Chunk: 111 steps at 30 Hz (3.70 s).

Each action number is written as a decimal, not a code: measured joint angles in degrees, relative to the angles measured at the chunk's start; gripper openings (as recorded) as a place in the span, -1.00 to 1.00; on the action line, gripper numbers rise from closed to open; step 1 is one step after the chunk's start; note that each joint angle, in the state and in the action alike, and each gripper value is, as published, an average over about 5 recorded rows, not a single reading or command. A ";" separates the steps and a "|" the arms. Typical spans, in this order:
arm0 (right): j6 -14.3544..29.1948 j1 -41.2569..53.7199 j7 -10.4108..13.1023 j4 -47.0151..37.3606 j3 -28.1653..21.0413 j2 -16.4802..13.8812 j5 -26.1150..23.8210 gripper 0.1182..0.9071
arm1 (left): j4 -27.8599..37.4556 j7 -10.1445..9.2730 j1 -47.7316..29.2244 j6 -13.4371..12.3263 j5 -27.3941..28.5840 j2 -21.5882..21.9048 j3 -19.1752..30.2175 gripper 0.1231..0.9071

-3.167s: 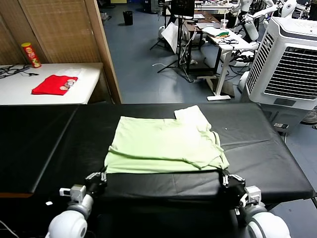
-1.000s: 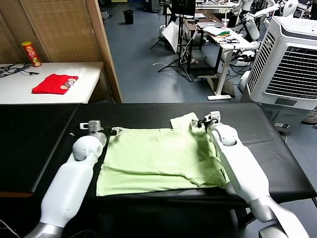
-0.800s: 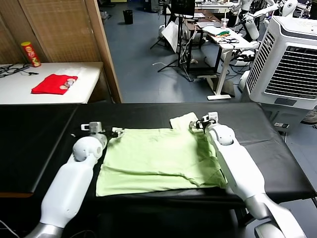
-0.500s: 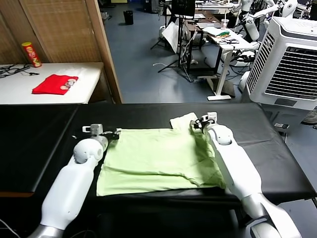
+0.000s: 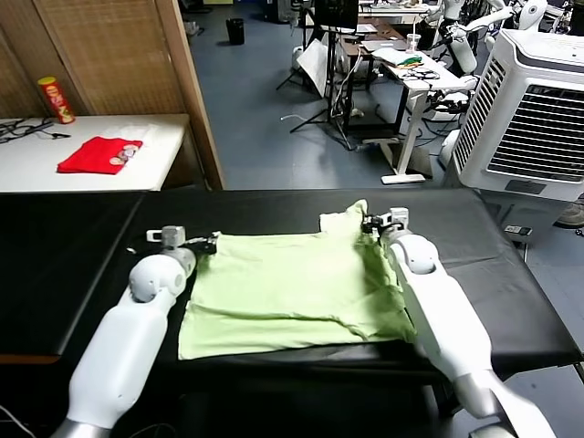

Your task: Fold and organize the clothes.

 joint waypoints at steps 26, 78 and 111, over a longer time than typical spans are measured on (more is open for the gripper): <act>-11.82 -26.05 5.05 28.99 6.45 -10.07 -1.27 -0.99 | -33.15 -3.68 34.28 0.21 3.72 6.12 -9.29 -0.98; -2.65 -20.32 11.69 16.72 3.85 2.06 -7.54 -0.84 | -21.26 -3.33 28.73 -4.11 4.85 -0.98 -8.71 -0.50; -2.34 -32.36 8.96 33.70 9.44 0.60 -1.63 0.72 | -28.41 -3.30 37.37 -6.33 1.69 -5.28 -15.27 0.72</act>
